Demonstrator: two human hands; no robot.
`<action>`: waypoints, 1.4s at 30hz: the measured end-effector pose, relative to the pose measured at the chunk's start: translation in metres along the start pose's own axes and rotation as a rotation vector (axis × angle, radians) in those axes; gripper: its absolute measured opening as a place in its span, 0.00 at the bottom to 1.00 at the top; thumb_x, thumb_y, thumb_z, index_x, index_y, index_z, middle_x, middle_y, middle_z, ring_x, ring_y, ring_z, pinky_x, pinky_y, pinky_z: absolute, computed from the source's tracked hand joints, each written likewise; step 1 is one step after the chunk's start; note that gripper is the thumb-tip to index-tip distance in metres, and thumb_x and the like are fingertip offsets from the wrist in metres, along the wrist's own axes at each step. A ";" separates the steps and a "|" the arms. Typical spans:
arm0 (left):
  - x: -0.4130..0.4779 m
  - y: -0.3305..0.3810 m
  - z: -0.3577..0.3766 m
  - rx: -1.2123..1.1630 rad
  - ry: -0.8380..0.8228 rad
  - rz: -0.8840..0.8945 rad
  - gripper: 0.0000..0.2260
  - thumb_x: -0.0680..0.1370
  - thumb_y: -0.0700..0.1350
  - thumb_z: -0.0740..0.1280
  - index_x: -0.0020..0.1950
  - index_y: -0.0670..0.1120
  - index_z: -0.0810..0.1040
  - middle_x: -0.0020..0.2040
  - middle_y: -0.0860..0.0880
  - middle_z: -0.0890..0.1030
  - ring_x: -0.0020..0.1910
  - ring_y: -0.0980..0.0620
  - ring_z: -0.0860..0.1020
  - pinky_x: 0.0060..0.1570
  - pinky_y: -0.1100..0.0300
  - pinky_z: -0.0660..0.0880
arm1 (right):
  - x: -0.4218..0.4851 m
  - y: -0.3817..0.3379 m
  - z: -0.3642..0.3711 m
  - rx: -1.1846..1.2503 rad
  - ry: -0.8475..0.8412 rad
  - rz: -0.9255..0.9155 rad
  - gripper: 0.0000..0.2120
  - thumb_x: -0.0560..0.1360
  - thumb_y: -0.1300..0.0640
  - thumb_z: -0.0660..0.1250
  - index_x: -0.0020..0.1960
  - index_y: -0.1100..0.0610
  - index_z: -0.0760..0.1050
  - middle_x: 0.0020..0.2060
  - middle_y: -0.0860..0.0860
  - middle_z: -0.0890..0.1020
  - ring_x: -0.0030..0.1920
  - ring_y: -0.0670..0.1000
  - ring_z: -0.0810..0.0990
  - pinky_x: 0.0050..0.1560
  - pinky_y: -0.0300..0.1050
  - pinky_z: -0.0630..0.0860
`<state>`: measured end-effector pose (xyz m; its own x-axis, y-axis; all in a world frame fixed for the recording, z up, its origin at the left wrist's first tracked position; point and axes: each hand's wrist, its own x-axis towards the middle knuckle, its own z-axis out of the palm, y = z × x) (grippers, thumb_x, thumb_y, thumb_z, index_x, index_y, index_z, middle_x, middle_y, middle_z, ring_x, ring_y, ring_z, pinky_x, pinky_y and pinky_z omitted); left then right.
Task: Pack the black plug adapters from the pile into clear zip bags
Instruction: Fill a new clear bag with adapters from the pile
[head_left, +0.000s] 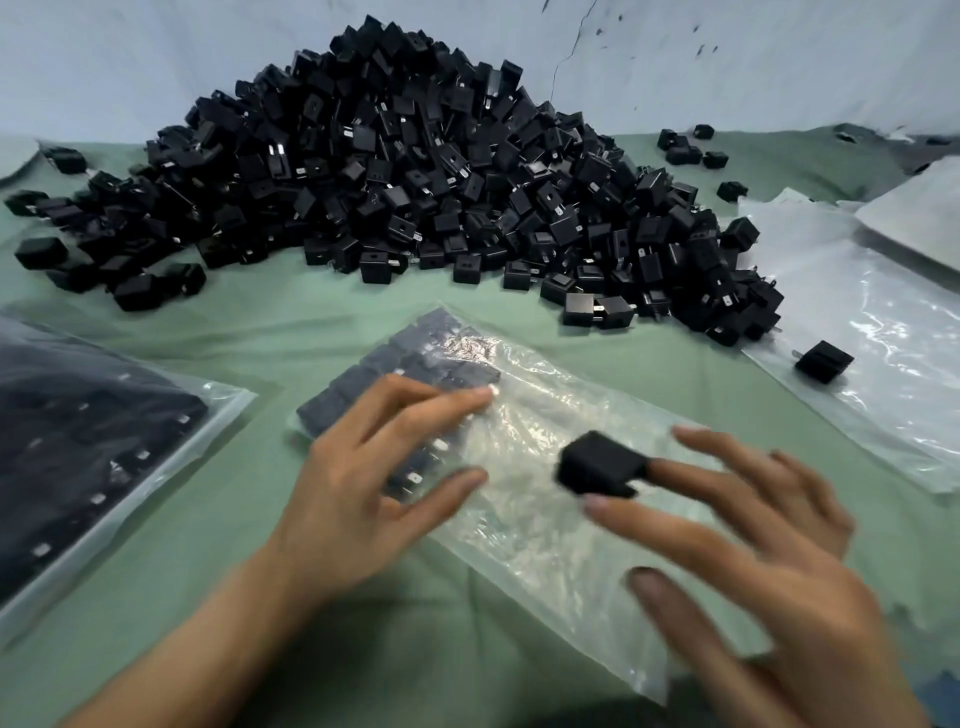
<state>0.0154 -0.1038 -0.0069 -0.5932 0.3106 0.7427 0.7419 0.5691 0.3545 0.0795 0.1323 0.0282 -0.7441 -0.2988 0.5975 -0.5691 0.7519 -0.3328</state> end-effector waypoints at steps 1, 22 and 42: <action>0.001 -0.003 -0.003 0.013 0.036 -0.036 0.18 0.76 0.47 0.67 0.65 0.46 0.73 0.52 0.52 0.75 0.49 0.57 0.75 0.54 0.72 0.69 | -0.006 0.012 -0.010 -0.021 0.005 0.028 0.12 0.78 0.44 0.57 0.59 0.38 0.75 0.56 0.46 0.79 0.66 0.51 0.71 0.62 0.63 0.64; -0.004 -0.050 -0.013 0.183 0.207 -0.382 0.14 0.80 0.42 0.59 0.62 0.40 0.75 0.52 0.49 0.76 0.53 0.50 0.75 0.57 0.67 0.67 | -0.015 0.076 0.028 -0.191 -0.582 0.056 0.24 0.76 0.33 0.39 0.72 0.29 0.50 0.76 0.38 0.46 0.76 0.42 0.44 0.74 0.46 0.45; -0.003 -0.040 -0.006 0.126 0.009 -0.328 0.15 0.79 0.47 0.58 0.61 0.45 0.77 0.54 0.51 0.77 0.53 0.53 0.76 0.54 0.62 0.71 | 0.041 0.043 0.086 0.222 -0.424 0.246 0.29 0.76 0.42 0.53 0.64 0.63 0.73 0.72 0.57 0.57 0.75 0.57 0.53 0.76 0.45 0.46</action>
<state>-0.0106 -0.1315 -0.0198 -0.7902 0.0896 0.6063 0.4680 0.7269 0.5026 -0.0059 0.1017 -0.0242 -0.9145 -0.3754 0.1507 -0.3865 0.7009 -0.5995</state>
